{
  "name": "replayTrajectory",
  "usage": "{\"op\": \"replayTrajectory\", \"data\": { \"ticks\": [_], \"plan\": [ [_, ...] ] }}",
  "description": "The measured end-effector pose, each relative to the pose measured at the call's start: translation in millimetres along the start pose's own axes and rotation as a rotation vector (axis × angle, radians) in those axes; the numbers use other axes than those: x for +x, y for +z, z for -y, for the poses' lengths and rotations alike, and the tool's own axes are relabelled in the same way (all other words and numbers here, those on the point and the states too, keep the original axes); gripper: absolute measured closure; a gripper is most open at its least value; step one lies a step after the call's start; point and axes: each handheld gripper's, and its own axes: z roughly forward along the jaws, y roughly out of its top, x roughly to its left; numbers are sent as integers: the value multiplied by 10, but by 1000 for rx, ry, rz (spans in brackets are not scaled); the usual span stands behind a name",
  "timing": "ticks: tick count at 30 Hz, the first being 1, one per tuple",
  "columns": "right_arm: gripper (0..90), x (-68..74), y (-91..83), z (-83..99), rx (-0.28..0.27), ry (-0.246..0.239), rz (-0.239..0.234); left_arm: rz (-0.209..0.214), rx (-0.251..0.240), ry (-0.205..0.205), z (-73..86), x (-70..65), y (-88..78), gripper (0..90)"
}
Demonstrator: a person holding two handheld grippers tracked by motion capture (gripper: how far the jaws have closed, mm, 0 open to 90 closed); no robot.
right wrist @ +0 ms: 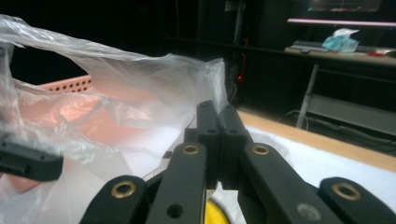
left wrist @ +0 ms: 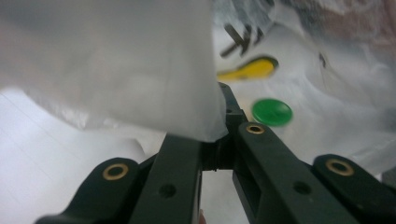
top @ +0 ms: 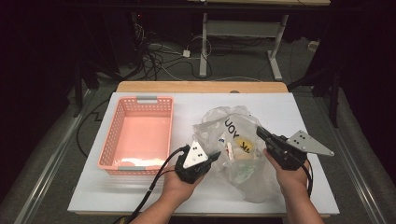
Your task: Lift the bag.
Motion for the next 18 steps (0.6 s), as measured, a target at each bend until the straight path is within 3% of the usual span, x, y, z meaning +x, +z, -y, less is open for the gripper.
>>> {"op": "replayTrajectory", "data": {
  "ticks": [7, 18],
  "plan": [
    [900, -62, 57, -192, -64, -10, 39, -46, -83, 20, -275, 151, 4, 884],
    [900, -112, 147, -617, -182, -39, 71, -125, -226, 60, -747, 276, -52, 883]
  ]
}}
